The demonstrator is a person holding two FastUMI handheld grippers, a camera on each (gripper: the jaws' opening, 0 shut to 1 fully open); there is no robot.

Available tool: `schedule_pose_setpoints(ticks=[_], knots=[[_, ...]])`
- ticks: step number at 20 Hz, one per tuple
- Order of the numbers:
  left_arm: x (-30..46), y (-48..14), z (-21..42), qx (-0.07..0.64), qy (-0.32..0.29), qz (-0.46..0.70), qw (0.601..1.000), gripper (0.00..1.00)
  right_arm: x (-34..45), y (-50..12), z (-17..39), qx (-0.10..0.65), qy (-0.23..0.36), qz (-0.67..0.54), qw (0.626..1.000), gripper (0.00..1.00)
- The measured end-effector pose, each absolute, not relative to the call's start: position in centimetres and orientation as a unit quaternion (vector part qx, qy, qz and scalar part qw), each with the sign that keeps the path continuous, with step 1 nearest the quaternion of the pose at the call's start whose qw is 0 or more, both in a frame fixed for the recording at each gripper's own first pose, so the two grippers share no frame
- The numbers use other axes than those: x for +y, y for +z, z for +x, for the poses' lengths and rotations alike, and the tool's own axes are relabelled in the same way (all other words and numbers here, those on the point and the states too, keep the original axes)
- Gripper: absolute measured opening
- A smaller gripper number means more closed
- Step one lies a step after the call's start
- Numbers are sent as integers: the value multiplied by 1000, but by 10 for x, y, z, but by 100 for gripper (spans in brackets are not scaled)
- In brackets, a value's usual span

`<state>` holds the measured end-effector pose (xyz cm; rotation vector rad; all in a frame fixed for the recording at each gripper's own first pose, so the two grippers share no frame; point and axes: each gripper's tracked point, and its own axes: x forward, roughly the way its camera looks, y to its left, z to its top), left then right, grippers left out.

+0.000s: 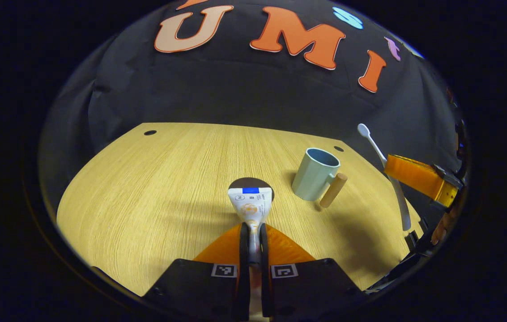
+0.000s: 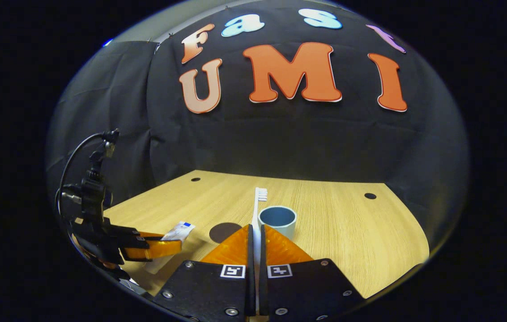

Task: Put the toothbrush and toothpaste on the desktop into the cup, then pick up the cup and place it on the coaster on the desktop.

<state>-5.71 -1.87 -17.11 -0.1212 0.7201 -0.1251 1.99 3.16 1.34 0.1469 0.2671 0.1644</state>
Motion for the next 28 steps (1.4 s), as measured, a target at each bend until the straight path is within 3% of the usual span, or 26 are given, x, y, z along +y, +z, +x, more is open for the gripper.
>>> schedule_pose_setpoints(ticks=[7,8,9,10,11,14,28], knots=[[-15,-156,-43,318,-54,-68,944,13,27,35,58,61,84,101,989,4],[-13,-153,-45,313,-54,-67,946,13,28,37,63,53,86,107,989,8],[-13,-150,-47,307,-54,-67,948,13,30,39,68,47,89,109,989,4],[-14,-148,-49,302,-54,-67,950,13,30,43,72,37,91,111,989,8],[-14,-146,-50,296,-53,-67,951,14,30,45,77,28,93,115,989,4],[-13,-137,-53,280,-51,-68,956,13,36,45,90,23,116,150,982,4],[7,-124,-71,255,-42,-74,963,13,8,44,163,-70,73,135,986,4]])
